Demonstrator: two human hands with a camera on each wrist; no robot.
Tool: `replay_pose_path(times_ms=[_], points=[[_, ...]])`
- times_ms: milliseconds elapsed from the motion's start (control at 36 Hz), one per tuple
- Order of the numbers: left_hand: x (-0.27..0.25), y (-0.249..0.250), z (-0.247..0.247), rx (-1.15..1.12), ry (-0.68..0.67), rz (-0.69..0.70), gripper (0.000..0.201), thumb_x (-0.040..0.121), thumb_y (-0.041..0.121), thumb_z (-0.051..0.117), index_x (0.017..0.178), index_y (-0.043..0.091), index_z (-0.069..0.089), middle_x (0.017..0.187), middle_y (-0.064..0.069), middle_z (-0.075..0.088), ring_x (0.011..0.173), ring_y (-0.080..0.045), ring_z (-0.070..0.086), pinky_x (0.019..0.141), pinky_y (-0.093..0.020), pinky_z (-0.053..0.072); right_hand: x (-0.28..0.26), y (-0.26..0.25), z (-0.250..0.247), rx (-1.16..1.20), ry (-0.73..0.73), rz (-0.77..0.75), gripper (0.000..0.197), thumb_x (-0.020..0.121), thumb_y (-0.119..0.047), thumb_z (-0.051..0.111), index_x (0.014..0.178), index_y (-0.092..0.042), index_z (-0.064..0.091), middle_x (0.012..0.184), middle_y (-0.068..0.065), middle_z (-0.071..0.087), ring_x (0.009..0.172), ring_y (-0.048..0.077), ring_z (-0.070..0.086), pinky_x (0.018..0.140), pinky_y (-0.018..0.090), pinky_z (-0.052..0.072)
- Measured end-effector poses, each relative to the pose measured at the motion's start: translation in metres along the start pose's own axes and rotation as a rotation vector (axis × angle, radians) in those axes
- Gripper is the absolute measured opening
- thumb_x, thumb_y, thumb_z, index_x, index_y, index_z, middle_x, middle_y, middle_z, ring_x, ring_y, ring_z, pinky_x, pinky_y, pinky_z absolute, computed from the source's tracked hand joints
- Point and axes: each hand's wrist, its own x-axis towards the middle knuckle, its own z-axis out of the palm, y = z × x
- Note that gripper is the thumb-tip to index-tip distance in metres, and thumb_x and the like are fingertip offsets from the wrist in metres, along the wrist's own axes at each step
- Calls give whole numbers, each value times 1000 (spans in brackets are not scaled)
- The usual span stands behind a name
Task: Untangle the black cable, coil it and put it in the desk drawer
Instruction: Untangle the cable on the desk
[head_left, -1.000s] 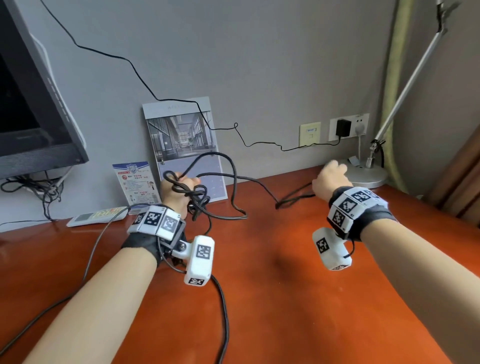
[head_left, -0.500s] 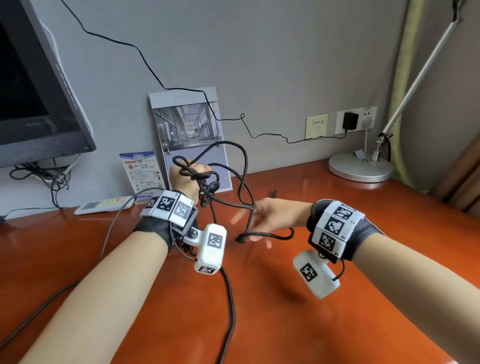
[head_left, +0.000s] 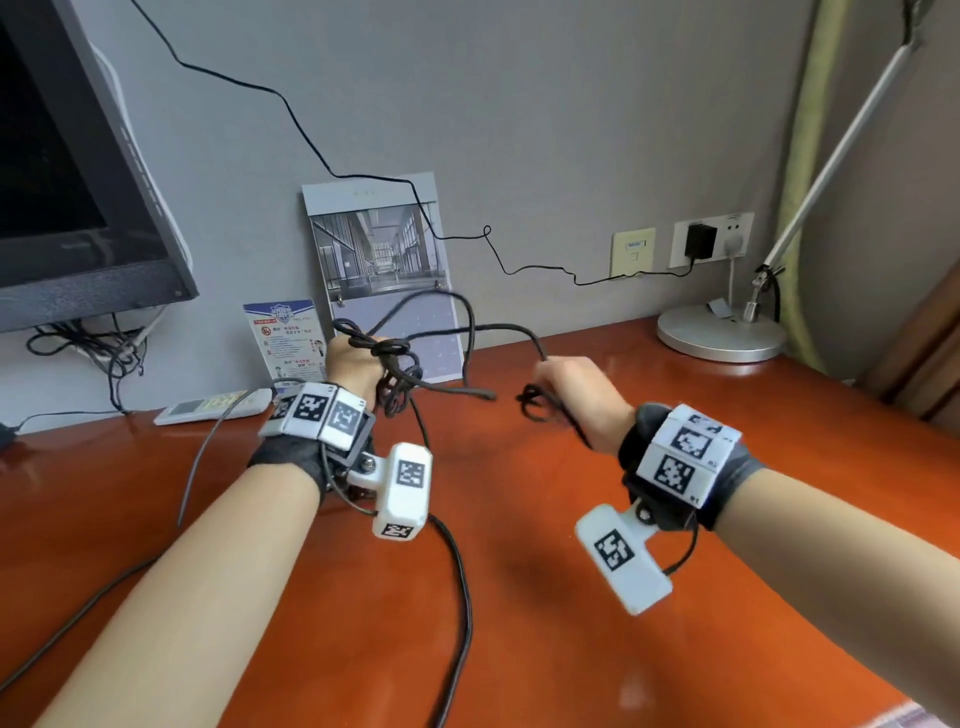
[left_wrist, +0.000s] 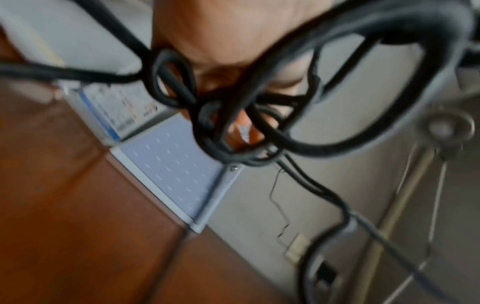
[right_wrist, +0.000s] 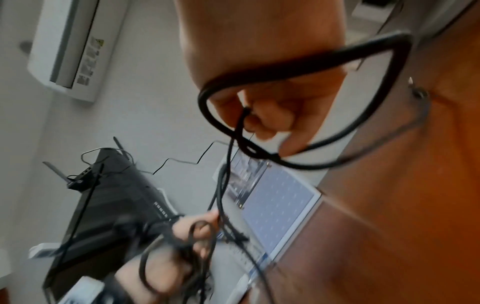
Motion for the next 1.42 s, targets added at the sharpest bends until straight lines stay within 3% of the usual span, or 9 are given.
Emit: replay_pose_path(times_ms=[139, 278, 444, 528, 611, 694, 944, 1111, 1417], points=[[-10, -11, -14, 428, -272, 130, 25, 85, 3, 66, 81, 14, 44, 54, -2, 61, 38, -6, 55, 44, -20, 42, 7, -2, -36, -15, -76, 211, 23, 90, -8, 37, 71, -5, 49, 61, 10, 51, 38, 19, 51, 46, 21, 44], [-25, -11, -26, 1012, -654, 89, 90, 82, 44, 69, 143, 12, 10, 122, -3, 55, 99, -19, 58, 88, -27, 44, 19, 2, -60, -443, -69, 162, 22, 90, -11, 39, 68, -10, 42, 57, 5, 42, 30, 13, 27, 38, 14, 22], [-47, 15, -36, 1376, -935, 107, 132, 76, 9, 77, 139, 36, -35, 141, -2, 40, 98, -23, 64, 87, -29, 52, 11, 6, -84, -1255, -169, -23, 19, 90, -25, 52, 75, -15, 49, 69, -1, 49, 68, 22, 49, 51, 24, 33], [-69, 43, -32, 1643, -915, 27, 116, 83, -5, 63, 144, 35, -28, 141, -5, 47, 98, -21, 63, 87, -32, 53, 4, 16, -96, -1377, -279, 35, 18, 88, -28, 53, 74, -17, 49, 69, -2, 50, 63, 18, 47, 51, 25, 34], [-102, 79, -12, 1962, -717, 224, 46, 90, -4, 46, 135, 2, 42, 86, -5, 64, 67, -15, 59, 57, -21, 52, -2, 26, -102, -1394, -223, -29, 19, 88, -29, 53, 74, -20, 45, 74, -1, 52, 72, 21, 51, 51, 25, 33], [-121, 86, 27, 1765, -539, 572, 17, 87, 2, 45, 88, 3, 61, 73, -11, 60, 70, -26, 60, 63, -28, 47, -13, 29, -97, -1362, -154, -139, 18, 92, -28, 49, 77, -19, 44, 78, 1, 53, 72, 23, 52, 56, 27, 36], [-151, 11, 121, 1863, -1003, 576, 39, 98, 34, 33, 132, 22, 47, 139, -9, 44, 136, -34, 23, 112, -58, 10, -49, 41, -90, -1029, -319, -215, 36, 85, 2, 38, 97, -15, 68, 94, 0, 68, 91, 14, 61, 81, 22, 44], [-138, 8, 107, 1637, -1133, 553, 26, 98, 27, 42, 100, 17, 67, 102, 0, 62, 113, -19, 41, 112, -53, 11, -34, 45, -147, -752, 130, -163, 38, 76, 10, 40, 66, -20, 61, 64, -3, 62, 59, 8, 56, 62, 22, 43], [-107, 32, 77, 800, -897, 693, 18, 91, 7, 59, 94, 20, 72, 79, 19, 58, 73, 5, 54, 76, -14, 39, 16, 77, -100, -1157, -329, -109, 81, 91, -24, 58, 151, -33, 5, 156, 6, 10, 142, 32, 12, 114, 47, 22]])
